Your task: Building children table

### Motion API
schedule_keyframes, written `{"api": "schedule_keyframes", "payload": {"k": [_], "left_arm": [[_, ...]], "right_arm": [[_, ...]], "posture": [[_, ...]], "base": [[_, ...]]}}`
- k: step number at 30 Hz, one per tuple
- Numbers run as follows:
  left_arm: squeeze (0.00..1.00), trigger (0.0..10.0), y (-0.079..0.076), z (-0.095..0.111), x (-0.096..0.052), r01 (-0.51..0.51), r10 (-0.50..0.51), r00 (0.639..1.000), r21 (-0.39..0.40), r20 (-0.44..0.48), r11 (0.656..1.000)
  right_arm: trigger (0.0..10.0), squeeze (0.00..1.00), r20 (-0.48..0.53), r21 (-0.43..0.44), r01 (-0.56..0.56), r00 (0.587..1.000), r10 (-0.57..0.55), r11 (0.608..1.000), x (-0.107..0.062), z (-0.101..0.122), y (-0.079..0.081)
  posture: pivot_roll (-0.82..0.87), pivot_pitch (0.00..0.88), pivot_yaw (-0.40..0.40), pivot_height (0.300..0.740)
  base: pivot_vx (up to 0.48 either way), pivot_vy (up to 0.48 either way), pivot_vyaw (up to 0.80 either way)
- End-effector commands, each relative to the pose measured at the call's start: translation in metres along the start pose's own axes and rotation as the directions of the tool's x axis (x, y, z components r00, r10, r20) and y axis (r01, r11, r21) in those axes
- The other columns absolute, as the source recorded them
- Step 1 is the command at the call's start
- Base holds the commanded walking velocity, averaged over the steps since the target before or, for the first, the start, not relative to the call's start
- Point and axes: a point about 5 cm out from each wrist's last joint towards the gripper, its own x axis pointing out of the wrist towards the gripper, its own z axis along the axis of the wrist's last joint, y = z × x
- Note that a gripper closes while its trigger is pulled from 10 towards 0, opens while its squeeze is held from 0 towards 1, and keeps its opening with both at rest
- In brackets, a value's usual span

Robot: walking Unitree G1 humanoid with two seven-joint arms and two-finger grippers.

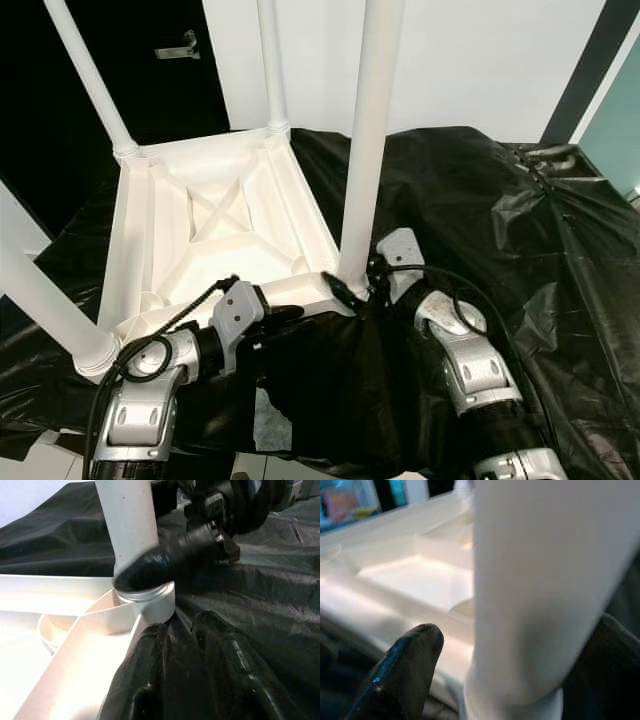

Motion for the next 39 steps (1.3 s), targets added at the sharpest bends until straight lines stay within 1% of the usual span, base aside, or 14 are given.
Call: {"api": "schedule_keyframes", "payload": {"k": [1,9,14,15,16,22,23,25,28,30,34,35,37,39], "left_arm": [[0.00,10.0,0.014,-0.001,-0.001,-0.269,0.270,0.963,0.005,-0.010,0.963],[0.00,10.0,0.016,-0.002,-0.003,-0.283,0.283,0.959,0.002,-0.015,0.959],[0.00,10.0,0.016,-0.001,-0.002,-0.284,0.284,0.959,0.000,-0.011,0.959],[0.00,10.0,0.016,-0.001,-0.002,-0.284,0.284,0.959,-0.002,-0.010,0.959],[0.00,10.0,0.016,-0.001,-0.001,-0.283,0.283,0.959,-0.003,-0.009,0.959],[0.00,10.0,0.017,-0.001,0.000,-0.282,0.282,0.959,-0.006,-0.005,0.959],[0.00,10.0,0.017,-0.001,0.000,-0.284,0.284,0.959,-0.007,-0.004,0.959],[0.00,10.0,0.017,-0.001,0.000,-0.284,0.284,0.959,-0.006,-0.004,0.959],[0.00,10.0,0.017,-0.001,0.000,-0.286,0.286,0.958,-0.006,-0.003,0.958],[0.00,10.0,0.017,0.000,0.000,-0.288,0.288,0.958,-0.008,-0.002,0.958],[0.00,10.0,0.017,0.001,0.001,-0.288,0.288,0.958,-0.008,0.001,0.958],[0.00,10.0,0.016,0.001,0.001,-0.287,0.287,0.958,-0.009,0.001,0.958],[0.00,10.0,0.016,0.001,0.002,-0.288,0.288,0.958,-0.011,0.001,0.958],[0.00,10.0,0.015,0.001,0.002,-0.285,0.285,0.958,-0.013,0.001,0.958]], "right_arm": [[0.0,0.00,-0.012,-0.022,-0.032,0.999,0.032,0.999,0.001,-0.003,-0.001],[0.0,0.00,-0.031,0.004,-0.045,0.999,0.045,0.999,-0.004,-0.010,-0.003],[0.3,0.00,-0.030,0.036,0.035,0.999,-0.034,0.999,-0.007,-0.013,-0.003],[9.1,0.00,-0.032,0.041,0.059,0.998,-0.058,0.997,-0.007,-0.013,-0.003],[10.0,0.00,-0.033,0.044,0.075,0.997,-0.073,0.996,-0.007,-0.013,-0.004],[10.0,0.00,-0.030,0.076,0.248,0.969,-0.246,0.966,-0.005,-0.010,0.004],[10.0,0.00,-0.047,0.108,0.345,0.938,-0.342,0.932,-0.005,-0.010,0.006],[10.0,0.00,-0.054,0.115,0.369,0.930,-0.365,0.922,-0.005,-0.010,0.006],[10.0,0.00,-0.077,0.134,0.508,0.862,-0.502,0.851,-0.003,-0.010,0.014],[10.0,0.00,-0.085,0.139,0.547,0.837,-0.540,0.826,-0.002,-0.009,0.018],[10.0,0.00,-0.114,0.188,0.637,0.770,-0.628,0.747,0.004,-0.005,0.027],[10.0,0.00,-0.120,0.195,0.646,0.763,-0.636,0.738,0.005,-0.004,0.029],[10.0,0.00,-0.098,0.196,0.602,0.797,-0.595,0.774,0.010,0.000,0.035],[10.0,0.00,-0.085,0.197,0.593,0.803,-0.589,0.781,0.009,0.001,0.034]], "posture": [[0.07,0.000,0.013,0.740],[0.07,0.000,0.011,0.740],[0.06,0.000,0.012,0.740],[0.06,0.000,0.011,0.740],[0.06,0.000,0.011,0.740],[0.05,0.000,0.008,0.740],[0.05,0.000,0.007,0.740],[0.05,0.000,0.007,0.740],[0.05,0.000,0.005,0.740],[0.05,0.000,0.006,0.740],[0.05,0.000,0.003,0.740],[0.05,0.000,0.003,0.740],[0.05,0.000,0.008,0.740],[0.04,0.000,0.009,0.740]], "base": [[0.000,0.000,0.00],[0.000,0.000,0.00],[0.000,0.000,0.00],[0.000,0.000,0.00],[0.000,0.000,0.00],[0.000,0.000,0.00],[0.000,0.000,0.00],[0.000,0.000,0.00],[0.000,0.000,0.00],[0.000,0.000,0.00],[0.000,0.000,0.00],[0.000,0.000,0.00],[0.000,0.000,0.00],[0.000,0.000,0.00]]}}
